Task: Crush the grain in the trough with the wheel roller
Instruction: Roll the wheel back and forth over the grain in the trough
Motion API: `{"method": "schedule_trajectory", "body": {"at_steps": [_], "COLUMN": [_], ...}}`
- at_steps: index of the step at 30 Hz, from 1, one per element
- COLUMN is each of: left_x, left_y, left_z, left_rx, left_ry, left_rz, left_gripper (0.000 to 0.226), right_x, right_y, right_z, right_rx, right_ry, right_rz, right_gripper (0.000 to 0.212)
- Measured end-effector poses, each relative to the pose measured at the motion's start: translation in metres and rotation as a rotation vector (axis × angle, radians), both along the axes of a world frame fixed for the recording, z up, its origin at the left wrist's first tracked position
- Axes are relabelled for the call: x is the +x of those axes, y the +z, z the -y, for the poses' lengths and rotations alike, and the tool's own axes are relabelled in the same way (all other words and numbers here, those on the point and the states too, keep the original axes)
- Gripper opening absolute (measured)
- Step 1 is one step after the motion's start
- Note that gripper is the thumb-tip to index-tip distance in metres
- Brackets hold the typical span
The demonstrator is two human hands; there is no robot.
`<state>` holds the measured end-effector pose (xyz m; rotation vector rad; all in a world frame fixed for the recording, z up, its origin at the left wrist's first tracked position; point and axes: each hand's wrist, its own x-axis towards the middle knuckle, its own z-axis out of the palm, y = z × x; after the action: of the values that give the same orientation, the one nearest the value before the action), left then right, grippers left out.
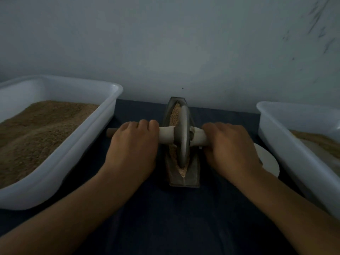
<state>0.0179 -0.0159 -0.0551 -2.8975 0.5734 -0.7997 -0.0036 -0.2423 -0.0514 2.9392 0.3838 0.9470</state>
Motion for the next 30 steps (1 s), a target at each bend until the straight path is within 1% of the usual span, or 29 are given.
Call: {"method": "schedule_trajectory", "body": {"at_steps": [3,6,9,12,15,17,21,25,27,30], "left_x": [-0.009,-0.010,0.002,0.028,0.060,0.082,0.117,0.129,0.125,0.107], "left_y": [-0.004,-0.009,-0.008,-0.004,0.005,0.012,0.019,0.016,0.013,0.009], "left_z": [-0.001,0.002,0.006,0.011,0.017,0.021,0.027,0.028,0.027,0.023], "left_rx": [0.011,0.011,-0.003,-0.008,0.012,0.035,0.036,-0.005,-0.021,-0.021], "left_ry": [0.087,0.141,0.128,0.095,0.043,0.026,0.022,0.018,0.023,0.034], "left_rz": [-0.024,-0.045,-0.067,-0.093,-0.134,-0.153,-0.232,-0.225,-0.208,-0.191], "left_gripper": [0.034,0.035,0.038,0.037,0.037,0.037,0.036,0.033,0.033,0.035], "right_x": [0.011,0.035,0.055,0.064,0.074,0.084,0.111,0.129,0.127,0.109], "right_y": [0.007,0.011,0.010,0.005,-0.001,-0.001,0.004,0.010,0.009,0.004], "right_z": [-0.003,-0.003,0.002,0.007,0.012,0.013,0.014,0.011,0.011,0.009], "right_rx": [-0.063,-0.146,-0.156,-0.119,-0.081,-0.063,-0.035,-0.056,-0.062,-0.045], "right_ry": [0.050,0.034,0.019,0.002,-0.109,-0.166,-0.212,-0.233,-0.231,-0.216], "right_rz": [0.001,-0.098,-0.197,-0.231,-0.282,-0.328,-0.352,-0.380,-0.361,-0.278], "right_gripper": [0.020,0.025,0.034,0.045,0.046,0.046,0.034,0.036,0.032,0.024]}}
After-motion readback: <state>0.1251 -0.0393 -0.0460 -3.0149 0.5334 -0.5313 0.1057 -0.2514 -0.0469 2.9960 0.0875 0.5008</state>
